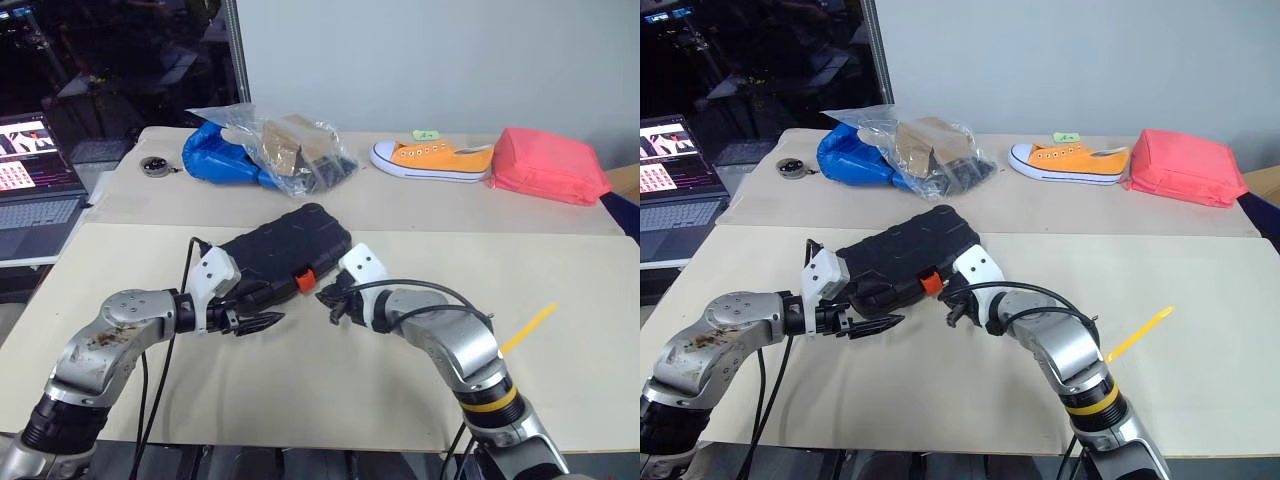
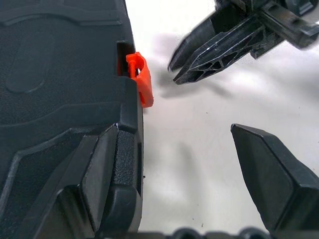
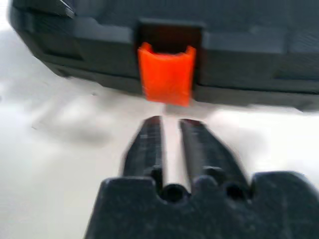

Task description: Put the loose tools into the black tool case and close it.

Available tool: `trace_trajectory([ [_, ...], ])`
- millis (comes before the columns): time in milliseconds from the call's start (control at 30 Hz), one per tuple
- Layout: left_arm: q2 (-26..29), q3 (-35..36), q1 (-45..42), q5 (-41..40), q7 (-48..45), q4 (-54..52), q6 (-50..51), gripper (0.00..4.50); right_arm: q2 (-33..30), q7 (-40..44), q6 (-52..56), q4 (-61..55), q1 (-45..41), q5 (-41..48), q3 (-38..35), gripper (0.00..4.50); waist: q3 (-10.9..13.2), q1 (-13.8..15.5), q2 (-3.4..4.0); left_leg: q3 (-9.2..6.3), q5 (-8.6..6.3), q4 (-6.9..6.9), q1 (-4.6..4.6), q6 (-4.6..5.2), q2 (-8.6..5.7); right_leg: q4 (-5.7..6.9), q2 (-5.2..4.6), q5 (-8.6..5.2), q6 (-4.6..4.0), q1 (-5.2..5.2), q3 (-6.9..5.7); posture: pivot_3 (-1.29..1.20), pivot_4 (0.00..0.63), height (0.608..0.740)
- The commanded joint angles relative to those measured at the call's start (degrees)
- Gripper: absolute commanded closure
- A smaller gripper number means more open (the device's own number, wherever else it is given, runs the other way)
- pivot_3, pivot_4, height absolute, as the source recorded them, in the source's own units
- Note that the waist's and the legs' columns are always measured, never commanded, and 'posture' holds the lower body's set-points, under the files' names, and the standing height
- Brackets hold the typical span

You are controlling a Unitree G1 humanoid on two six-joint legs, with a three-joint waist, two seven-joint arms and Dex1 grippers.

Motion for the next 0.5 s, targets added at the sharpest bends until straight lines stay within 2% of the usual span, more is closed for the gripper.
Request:
trace_trajectory([
  [33,-0.14,-1.42,0.81,1.68,0.29,1.77,0.71,0.63,2.37,-1.12,-3.97,4.55,-2.92,-1.41,0.86,4.43,0.0,0.04,0.0,0.0,0.0,0.0,0.01,0.0,0.0,0.0,0.0,0.0,0.0,0.01,-0.01,0.0,0.15,0.74],
  [300,-0.86,-1.26,1.21,2.1,0.83,1.86,0.49,0.63,5.42,-2.5,-12.32,12.67,-5.85,-4.83,1.03,4.43,0.0,0.02,0.0,-0.01,0.0,0.01,0.0,0.0,0.0,0.02,0.0,0.01,-0.01,0.0,-0.02,0.0,0.15,0.74],
  [500,-1.45,-1.22,1.51,2.42,1.4,2.01,0.17,0.63,0.54,3.73,-10.41,5.25,-2.68,-1.34,0.41,4.43,0.0,0.1,0.0,-0.01,0.0,0.01,-0.03,0.0,0.0,0.01,-0.01,0.01,-0.01,-0.01,-0.01,0.0,0.15,0.74],
])
